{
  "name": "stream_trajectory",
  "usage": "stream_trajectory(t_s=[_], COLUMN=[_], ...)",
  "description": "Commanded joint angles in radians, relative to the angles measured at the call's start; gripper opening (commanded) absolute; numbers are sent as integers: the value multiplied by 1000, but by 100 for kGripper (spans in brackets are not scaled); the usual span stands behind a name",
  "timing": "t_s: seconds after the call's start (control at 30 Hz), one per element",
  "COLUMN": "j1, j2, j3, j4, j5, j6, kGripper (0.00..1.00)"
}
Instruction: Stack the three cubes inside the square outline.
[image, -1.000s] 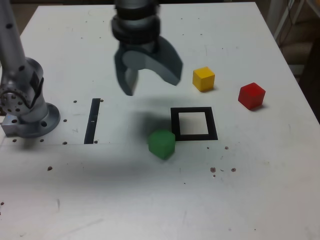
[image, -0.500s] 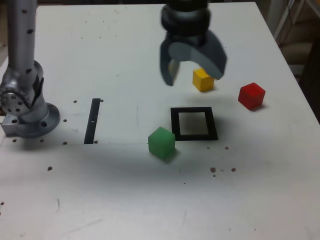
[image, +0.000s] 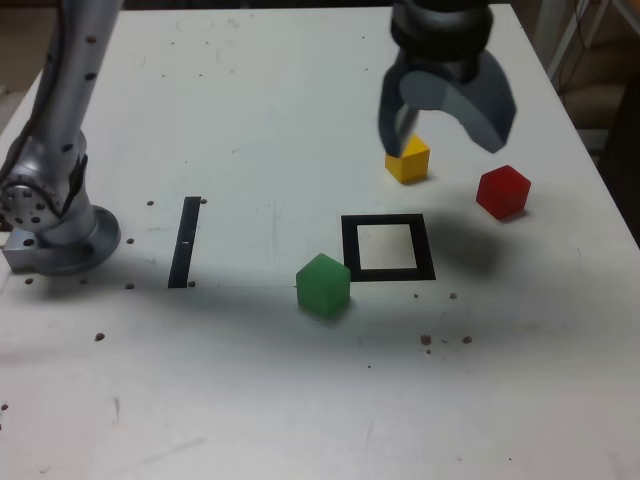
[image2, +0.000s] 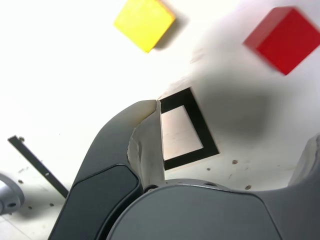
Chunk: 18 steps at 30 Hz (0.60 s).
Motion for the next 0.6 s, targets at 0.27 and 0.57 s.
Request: stream_trajectory(t_s=[0.27, 0.57], j1=[16, 53], j2=[98, 176], j3=[-153, -243], j4=[24, 29], j5=[17, 23], j6=[95, 188], kGripper=[99, 99])
